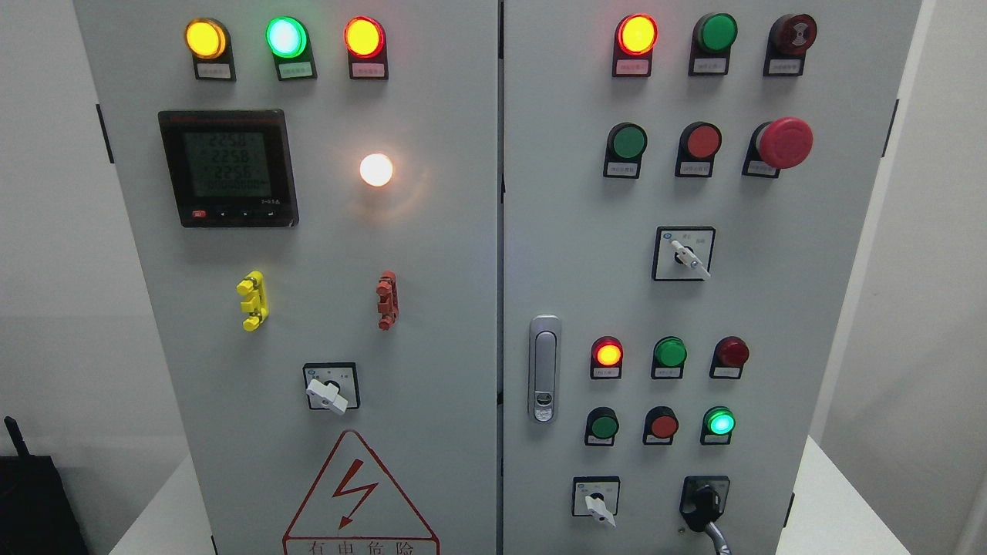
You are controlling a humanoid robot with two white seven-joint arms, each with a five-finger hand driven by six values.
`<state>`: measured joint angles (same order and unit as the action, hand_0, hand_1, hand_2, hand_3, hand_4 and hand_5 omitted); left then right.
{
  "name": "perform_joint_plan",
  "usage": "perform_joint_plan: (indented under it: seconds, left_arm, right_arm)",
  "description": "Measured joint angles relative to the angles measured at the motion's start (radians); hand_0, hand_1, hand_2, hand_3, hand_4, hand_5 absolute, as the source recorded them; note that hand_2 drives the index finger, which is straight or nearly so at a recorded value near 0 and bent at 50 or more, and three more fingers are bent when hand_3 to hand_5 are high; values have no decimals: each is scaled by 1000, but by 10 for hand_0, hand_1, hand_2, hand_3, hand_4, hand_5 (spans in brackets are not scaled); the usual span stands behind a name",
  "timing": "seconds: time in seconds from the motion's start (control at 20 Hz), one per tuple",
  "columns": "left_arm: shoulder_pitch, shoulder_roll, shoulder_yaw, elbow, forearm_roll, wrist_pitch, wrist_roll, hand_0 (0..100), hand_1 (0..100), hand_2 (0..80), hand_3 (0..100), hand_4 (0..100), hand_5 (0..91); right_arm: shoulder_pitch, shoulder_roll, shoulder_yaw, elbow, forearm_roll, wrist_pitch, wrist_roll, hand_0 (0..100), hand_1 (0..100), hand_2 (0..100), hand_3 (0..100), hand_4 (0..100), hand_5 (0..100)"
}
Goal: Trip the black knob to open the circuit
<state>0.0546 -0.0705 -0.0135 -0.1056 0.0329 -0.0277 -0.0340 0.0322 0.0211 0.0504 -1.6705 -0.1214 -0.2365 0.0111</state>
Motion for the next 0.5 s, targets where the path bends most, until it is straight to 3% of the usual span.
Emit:
perform_joint_plan:
  seconds: [0.5]
  left_arm:
    - [0, 0, 0, 0, 0, 0, 0, 120, 389, 0, 0, 0, 0]
  right_arm:
    - [0, -4, -9, 1, -1, -2, 3, 783, 844, 0, 910, 962, 987]
